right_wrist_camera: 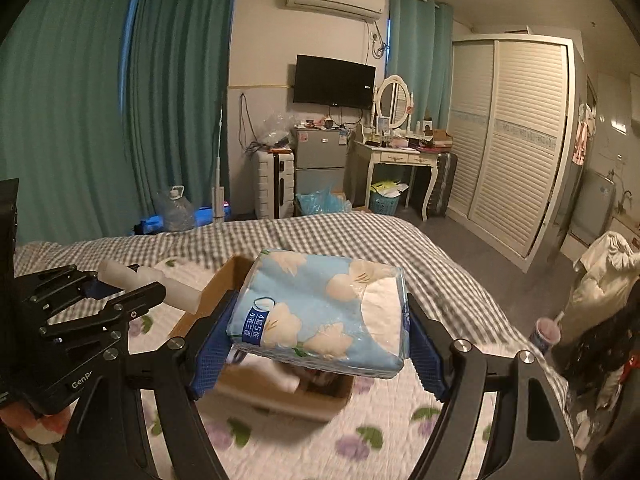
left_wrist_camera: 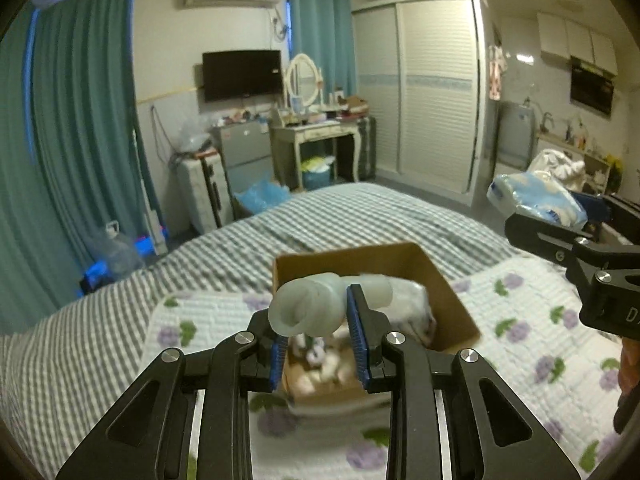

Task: Organize soft objects

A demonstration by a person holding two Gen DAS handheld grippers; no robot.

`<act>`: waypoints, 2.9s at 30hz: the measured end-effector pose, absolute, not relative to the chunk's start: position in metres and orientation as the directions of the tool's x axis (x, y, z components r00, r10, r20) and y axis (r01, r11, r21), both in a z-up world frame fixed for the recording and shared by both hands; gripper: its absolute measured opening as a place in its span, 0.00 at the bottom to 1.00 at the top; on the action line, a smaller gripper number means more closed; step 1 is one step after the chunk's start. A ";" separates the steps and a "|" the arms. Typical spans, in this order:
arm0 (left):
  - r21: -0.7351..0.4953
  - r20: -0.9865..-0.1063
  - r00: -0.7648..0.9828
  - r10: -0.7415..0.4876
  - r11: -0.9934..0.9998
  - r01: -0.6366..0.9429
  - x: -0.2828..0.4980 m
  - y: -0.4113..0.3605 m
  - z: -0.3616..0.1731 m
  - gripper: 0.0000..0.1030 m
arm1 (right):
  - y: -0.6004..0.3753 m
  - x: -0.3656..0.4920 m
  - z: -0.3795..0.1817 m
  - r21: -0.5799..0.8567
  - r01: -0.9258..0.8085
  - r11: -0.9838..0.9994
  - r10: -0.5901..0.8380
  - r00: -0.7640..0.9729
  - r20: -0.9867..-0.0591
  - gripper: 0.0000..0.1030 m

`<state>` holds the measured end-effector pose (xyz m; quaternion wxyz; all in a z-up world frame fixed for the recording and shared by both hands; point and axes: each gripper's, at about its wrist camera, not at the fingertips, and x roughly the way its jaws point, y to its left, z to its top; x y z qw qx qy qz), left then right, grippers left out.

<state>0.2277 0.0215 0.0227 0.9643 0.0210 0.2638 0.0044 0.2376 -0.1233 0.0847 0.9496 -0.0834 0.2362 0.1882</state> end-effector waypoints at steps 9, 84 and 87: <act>0.109 -0.548 0.835 0.044 0.994 0.019 0.312 0.025 -0.017 0.26 | -0.104 0.347 0.039 0.024 -0.404 0.914 0.348 0.754 -0.558 0.75; 0.008 -0.333 0.940 0.075 0.997 -0.076 0.082 0.053 0.007 0.97 | -0.140 0.122 0.024 0.020 -0.303 0.953 0.287 0.877 -0.385 1.00; -0.007 -0.339 0.939 0.063 0.998 -0.069 0.083 0.056 0.007 0.97 | -0.138 0.121 0.024 0.025 -0.306 0.952 0.292 0.876 -0.384 1.00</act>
